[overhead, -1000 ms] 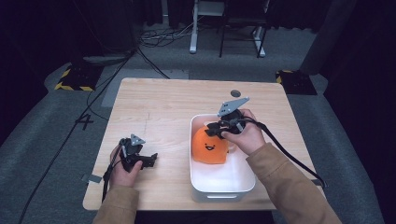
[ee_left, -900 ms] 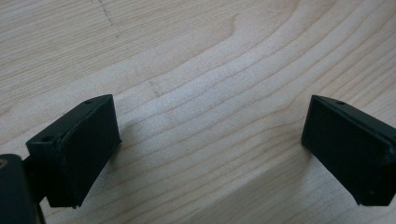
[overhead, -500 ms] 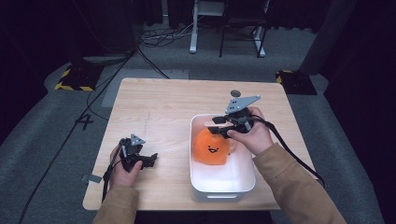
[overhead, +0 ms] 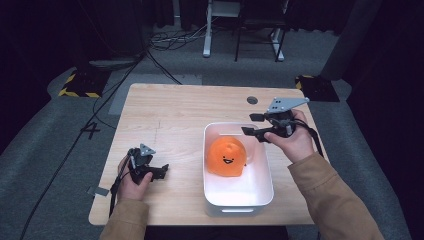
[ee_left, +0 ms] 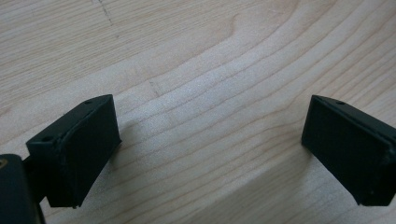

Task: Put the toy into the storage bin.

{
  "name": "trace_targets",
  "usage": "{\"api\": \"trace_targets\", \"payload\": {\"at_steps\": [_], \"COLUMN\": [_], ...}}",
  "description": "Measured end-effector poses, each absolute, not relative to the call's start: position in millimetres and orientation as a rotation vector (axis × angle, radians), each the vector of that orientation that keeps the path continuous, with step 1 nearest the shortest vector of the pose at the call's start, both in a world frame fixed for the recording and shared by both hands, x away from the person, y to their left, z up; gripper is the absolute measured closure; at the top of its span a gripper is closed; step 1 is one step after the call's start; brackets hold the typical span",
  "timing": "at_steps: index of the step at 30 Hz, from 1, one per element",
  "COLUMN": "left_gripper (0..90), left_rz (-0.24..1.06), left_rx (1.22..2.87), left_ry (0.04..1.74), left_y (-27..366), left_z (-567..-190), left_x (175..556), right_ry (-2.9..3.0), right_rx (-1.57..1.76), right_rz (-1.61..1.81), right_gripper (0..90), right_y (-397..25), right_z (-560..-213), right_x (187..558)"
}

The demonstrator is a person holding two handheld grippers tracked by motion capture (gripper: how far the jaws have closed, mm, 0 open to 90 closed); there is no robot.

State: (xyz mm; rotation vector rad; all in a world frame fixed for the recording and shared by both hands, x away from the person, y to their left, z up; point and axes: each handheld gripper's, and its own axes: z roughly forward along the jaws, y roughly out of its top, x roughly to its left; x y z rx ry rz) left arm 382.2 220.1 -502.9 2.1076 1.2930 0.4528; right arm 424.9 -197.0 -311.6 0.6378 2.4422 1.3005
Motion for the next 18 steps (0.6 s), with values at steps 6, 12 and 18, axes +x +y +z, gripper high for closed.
{"api": "trace_targets", "payload": {"at_steps": [6, 12, 18], "left_gripper": [4.5, 4.4, 3.7], "left_rz": [0.455, 0.458, 0.457], "left_rx": [2.108, 2.107, 2.105], "left_ry": [1.293, 1.293, 1.290], "left_y": [220, 220, 219], "left_z": [-503, -503, -503], "left_x": [382, 382, 384], "right_ry": [2.413, 2.390, 2.370], "right_rx": [0.668, 0.706, 0.775], "right_rz": [1.262, 1.275, 1.200], "right_gripper": [37.9, 35.5, 30.0], "right_y": [-215, -232, -251], "right_z": [-308, -309, -315], "right_x": [422, 420, 417]}}
